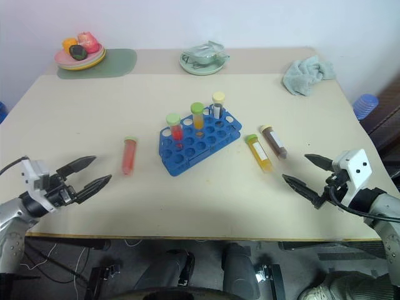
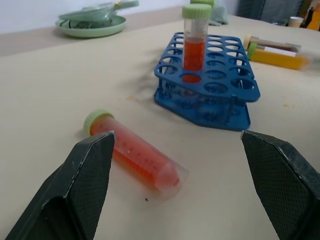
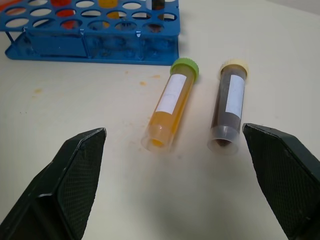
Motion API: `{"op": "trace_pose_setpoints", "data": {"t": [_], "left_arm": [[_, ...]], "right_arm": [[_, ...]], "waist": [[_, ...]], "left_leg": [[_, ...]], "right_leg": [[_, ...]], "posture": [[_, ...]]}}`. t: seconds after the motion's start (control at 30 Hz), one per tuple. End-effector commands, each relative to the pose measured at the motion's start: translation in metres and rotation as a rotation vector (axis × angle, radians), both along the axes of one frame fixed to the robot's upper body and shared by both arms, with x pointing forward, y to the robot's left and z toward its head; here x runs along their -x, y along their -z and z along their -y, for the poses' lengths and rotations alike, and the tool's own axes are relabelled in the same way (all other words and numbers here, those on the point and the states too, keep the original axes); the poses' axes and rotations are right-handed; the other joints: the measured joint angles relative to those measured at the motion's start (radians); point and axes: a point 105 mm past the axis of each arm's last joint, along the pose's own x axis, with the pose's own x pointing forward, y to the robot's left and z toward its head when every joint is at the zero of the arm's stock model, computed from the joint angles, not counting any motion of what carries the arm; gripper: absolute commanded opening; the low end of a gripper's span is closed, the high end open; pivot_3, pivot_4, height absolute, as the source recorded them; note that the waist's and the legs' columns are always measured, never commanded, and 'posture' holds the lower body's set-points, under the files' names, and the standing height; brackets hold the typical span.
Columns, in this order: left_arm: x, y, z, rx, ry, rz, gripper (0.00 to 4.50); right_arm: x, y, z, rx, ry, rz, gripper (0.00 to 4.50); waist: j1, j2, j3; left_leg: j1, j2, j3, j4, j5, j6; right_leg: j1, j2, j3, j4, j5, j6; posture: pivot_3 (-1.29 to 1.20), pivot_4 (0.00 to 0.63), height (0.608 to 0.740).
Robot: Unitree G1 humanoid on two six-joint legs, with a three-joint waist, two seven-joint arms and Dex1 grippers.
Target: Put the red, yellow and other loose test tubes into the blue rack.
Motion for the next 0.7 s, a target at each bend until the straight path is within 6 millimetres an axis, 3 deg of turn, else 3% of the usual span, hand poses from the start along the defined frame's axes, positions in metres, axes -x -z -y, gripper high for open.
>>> {"op": "trace_pose_setpoints", "data": {"t": [0.03,0.33,0.7], "left_arm": [[0.0,-0.007,0.001,-0.025,0.005,0.025,4.12],[-0.006,-0.021,0.012,0.029,0.056,0.041,4.12],[-0.007,-0.033,0.055,0.013,0.276,0.129,4.12]], "right_arm": [[0.0,-0.016,-0.005,0.017,-0.021,0.046,4.5],[-0.007,-0.02,-0.011,-0.018,-0.006,0.033,4.5],[-0.051,-0.031,-0.024,0.073,0.009,-0.056,4.5]], "waist": [[0.001,0.0,0.0],[0.001,0.0,0.0],[0.0,0.001,0.001]], "left_leg": [[0.0,0.0,0.0,0.0,0.0,0.0],[0.0,0.0,0.0,0.0,0.0,0.0],[0.0,0.001,0.001,0.0,0.002,-0.004]], "right_leg": [[0.0,0.0,0.0,0.0,0.0,0.0],[0.001,0.001,0.0,-0.003,0.0,0.0],[0.001,0.001,0.0,-0.004,0.001,-0.001]], "posture": [[0.0,0.15,0.74],[0.0,0.15,0.74],[0.0,0.15,0.74]]}}
